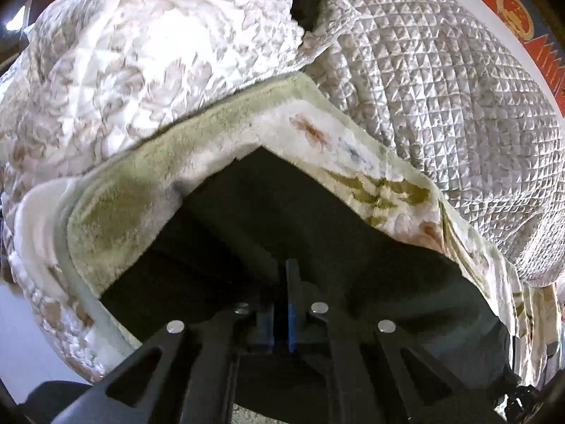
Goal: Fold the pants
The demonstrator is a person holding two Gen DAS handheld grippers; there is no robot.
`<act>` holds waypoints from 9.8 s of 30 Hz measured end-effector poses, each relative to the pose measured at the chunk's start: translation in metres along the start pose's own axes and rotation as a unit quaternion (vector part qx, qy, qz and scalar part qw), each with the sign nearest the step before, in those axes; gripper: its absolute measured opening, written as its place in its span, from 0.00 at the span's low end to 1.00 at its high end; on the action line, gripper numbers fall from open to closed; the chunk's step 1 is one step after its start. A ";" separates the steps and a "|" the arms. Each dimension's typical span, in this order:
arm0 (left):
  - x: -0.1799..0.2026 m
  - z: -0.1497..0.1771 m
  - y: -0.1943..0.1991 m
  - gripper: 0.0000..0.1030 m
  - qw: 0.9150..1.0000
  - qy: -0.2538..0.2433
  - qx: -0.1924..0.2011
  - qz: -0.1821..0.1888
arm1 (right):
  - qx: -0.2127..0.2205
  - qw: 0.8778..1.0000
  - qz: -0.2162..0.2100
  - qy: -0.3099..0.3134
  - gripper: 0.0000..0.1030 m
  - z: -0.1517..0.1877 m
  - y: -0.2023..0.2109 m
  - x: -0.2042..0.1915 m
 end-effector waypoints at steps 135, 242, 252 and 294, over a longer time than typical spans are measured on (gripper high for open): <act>-0.001 0.005 0.009 0.51 0.989 -0.127 0.008 -0.074 | -0.081 0.941 0.092 0.316 0.48 0.074 -0.046 -0.077; 0.101 0.054 0.026 0.12 0.967 -0.182 -0.070 0.162 | -0.181 0.963 -0.088 0.181 0.08 0.051 -0.126 -0.096; 0.111 0.085 0.016 0.12 0.956 -0.218 -0.097 0.169 | -0.227 0.939 -0.098 0.240 0.08 0.092 -0.109 -0.103; 0.128 0.090 0.027 0.28 0.950 -0.303 -0.010 0.080 | -0.196 0.908 -0.028 0.369 0.23 0.111 -0.102 -0.116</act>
Point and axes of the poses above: each gripper's, at about its wrist camera, not at the fingertips, and y roughly against the way its jaws point, x to its right, z to its underside, the point moved 5 cm from there along -y, roughly the way its jaws point, and after that the axes turned 15 degrees about -z, right-handed, at the moved point
